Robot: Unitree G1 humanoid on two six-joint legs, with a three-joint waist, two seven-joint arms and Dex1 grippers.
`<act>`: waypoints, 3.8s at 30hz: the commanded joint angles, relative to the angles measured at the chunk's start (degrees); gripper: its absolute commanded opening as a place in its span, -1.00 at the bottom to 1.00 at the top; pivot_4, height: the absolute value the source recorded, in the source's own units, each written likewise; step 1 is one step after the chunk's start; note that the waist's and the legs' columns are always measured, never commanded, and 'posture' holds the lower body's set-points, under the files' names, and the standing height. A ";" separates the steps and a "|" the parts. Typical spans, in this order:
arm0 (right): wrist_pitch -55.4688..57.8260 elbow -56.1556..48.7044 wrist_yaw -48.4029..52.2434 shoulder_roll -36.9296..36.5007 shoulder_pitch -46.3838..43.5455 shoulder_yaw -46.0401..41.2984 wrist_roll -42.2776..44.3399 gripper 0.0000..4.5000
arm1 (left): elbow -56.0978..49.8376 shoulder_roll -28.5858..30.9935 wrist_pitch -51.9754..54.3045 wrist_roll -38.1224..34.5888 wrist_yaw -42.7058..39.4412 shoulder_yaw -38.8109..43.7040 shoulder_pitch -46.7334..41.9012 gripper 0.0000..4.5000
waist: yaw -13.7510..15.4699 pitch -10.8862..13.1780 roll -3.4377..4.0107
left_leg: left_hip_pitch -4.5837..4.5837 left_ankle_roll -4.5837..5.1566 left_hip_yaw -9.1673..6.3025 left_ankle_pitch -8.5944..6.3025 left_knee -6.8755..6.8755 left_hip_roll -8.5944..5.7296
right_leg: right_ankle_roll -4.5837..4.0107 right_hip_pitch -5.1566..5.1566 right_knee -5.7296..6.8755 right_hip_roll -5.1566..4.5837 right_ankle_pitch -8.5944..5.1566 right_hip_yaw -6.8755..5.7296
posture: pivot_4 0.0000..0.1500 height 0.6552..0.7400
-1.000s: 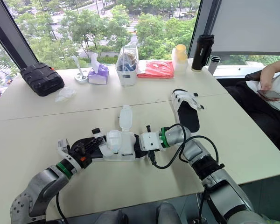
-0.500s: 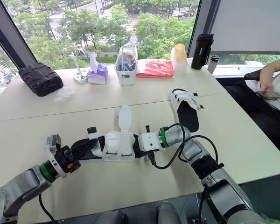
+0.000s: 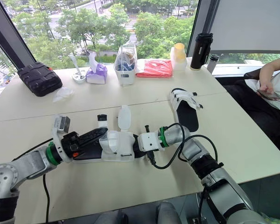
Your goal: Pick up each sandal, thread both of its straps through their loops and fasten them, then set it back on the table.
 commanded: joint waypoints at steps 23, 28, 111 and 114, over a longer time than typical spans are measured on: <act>1.83 0.82 2.69 -0.70 4.12 5.23 -4.55 -1.00 | 13.12 -6.56 -1.83 18.44 -10.67 -0.78 -11.71 -0.99 | 0.11 0.00 -0.01 | 0.00 0.00 -0.02 0.00 -0.16 0.00 | 0.06 -0.05 -0.05 -0.01 0.00 -0.01 | 1.00 1.00; 1.82 0.72 2.83 -0.61 4.08 5.23 -4.64 -1.00 | 15.80 -8.06 -1.57 21.51 -12.32 -1.14 -14.14 -0.99 | 0.00 0.00 -0.02 | 0.01 -0.01 -0.01 0.00 -0.17 0.00 | 0.08 -0.05 -0.05 -0.01 0.00 -0.01 | 1.00 1.00; 3.89 -4.41 2.51 -0.90 1.99 2.55 -2.45 -1.00 | 16.64 0.79 2.08 46.30 -27.97 5.76 -14.36 0.43 | 0.20 0.21 -0.19 | -0.03 -0.23 -0.13 0.13 -0.67 0.03 | 0.21 -0.29 -0.04 -0.04 0.09 -0.16 | 1.00 1.00; 4.05 -4.33 2.32 -0.55 2.27 2.78 -2.59 -1.00 | 17.44 0.17 5.67 41.61 -27.79 9.02 -16.35 0.43 | 0.03 0.22 -0.19 | -0.03 -0.25 -0.12 0.14 -0.67 0.03 | 0.21 -0.29 -0.05 -0.04 0.09 -0.16 | 1.00 1.00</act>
